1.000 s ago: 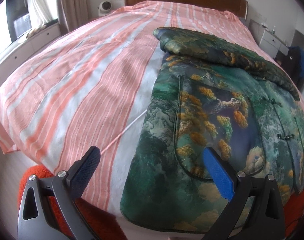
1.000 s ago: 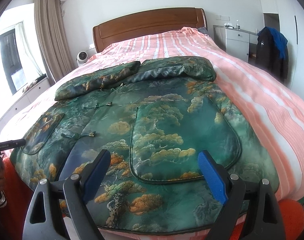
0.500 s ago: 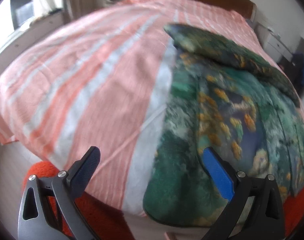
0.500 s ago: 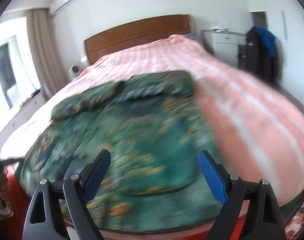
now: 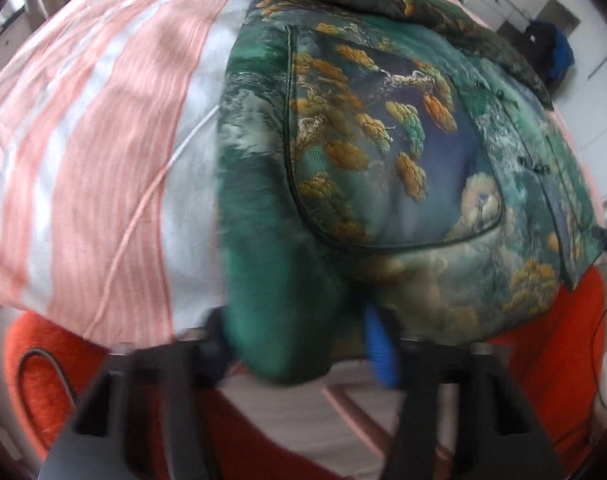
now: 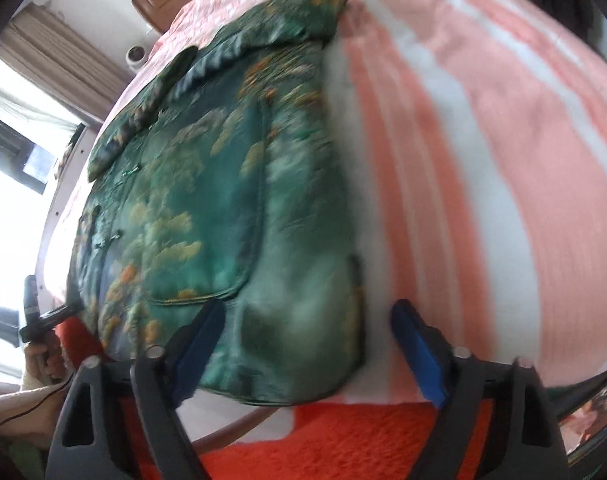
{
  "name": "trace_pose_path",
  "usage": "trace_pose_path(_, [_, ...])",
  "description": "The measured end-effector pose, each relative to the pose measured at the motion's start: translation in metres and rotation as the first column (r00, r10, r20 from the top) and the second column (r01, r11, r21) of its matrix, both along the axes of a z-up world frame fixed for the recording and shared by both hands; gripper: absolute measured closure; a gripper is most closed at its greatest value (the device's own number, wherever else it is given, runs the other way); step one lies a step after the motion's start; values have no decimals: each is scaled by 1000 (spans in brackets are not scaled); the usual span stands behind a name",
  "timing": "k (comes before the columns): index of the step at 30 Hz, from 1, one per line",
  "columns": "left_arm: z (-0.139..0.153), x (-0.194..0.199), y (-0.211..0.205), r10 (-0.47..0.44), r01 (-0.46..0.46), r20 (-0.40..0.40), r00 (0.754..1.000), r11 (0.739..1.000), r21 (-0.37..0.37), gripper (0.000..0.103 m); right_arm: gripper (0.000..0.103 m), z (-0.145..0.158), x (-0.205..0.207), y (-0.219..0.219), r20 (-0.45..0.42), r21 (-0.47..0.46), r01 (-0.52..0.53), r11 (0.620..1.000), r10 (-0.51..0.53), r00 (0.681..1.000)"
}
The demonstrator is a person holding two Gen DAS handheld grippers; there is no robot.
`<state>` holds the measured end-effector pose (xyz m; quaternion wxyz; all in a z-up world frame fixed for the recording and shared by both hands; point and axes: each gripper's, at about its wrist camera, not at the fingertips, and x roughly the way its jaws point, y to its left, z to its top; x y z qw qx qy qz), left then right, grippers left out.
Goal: Fold large clothes
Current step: 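Grasp the jacket hem with both grippers and lift it, then fold the held hem up over the jacket toward the collar with both grippers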
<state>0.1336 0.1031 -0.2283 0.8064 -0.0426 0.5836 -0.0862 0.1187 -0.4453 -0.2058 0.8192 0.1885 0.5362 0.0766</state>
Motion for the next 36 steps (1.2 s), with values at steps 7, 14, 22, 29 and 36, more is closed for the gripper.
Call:
trace_pose_path(7, [38, 5, 18, 12, -14, -14, 1000, 986, -164, 93, 86, 23, 8, 21, -51, -10, -66, 998, 65, 997])
trace_pose_path(14, [127, 70, 34, -53, 76, 101, 993, 968, -237, 94, 87, 98, 47, -2, 86, 165, -47, 985, 33, 996])
trace_pose_path(22, [194, 247, 16, 95, -27, 394, 914, 984, -174, 20, 87, 160, 196, -16, 332, 8, 43, 999, -43, 942])
trace_pose_path(29, [150, 279, 30, 91, -40, 350, 932, 988, -149, 2, 7, 117, 262, -24, 255, 71, 187, 980, -199, 946])
trace_pose_path(36, [86, 299, 9, 27, -27, 246, 969, 1000, -6, 14, 7, 87, 287, -6, 183, -159, 105, 982, -75, 980])
